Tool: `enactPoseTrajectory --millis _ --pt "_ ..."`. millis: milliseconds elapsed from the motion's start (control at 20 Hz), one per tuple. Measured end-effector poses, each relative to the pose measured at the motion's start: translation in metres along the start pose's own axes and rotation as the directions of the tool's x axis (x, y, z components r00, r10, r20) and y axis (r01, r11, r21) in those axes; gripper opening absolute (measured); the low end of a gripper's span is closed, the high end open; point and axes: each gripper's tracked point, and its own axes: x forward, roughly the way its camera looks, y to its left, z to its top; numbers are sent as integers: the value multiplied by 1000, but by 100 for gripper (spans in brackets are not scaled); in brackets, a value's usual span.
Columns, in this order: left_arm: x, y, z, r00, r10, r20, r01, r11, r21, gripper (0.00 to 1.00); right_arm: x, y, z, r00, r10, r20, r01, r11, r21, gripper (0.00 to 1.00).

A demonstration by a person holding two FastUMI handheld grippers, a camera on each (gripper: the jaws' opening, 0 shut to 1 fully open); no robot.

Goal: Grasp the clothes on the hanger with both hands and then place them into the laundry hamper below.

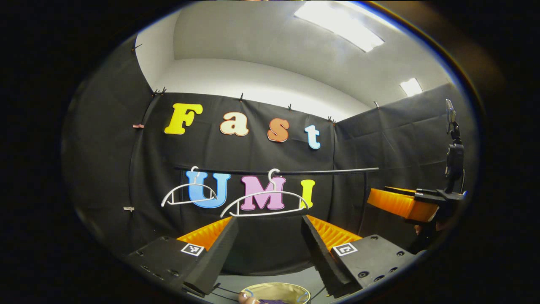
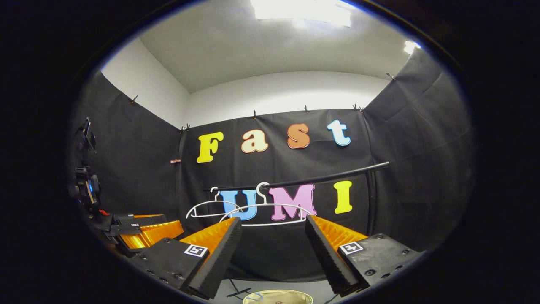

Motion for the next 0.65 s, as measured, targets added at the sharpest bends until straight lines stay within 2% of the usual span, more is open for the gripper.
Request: enactPoseTrajectory --millis 350,650 --pt "-1 -10 -2 1000 30 -8 -30 999 35 95 -3 -11 3 1000 10 3 -10 1000 18 97" --pt "-2 -19 2 999 34 -4 -34 999 25 95 -7 -15 8 1000 21 8 -21 1000 17 97"
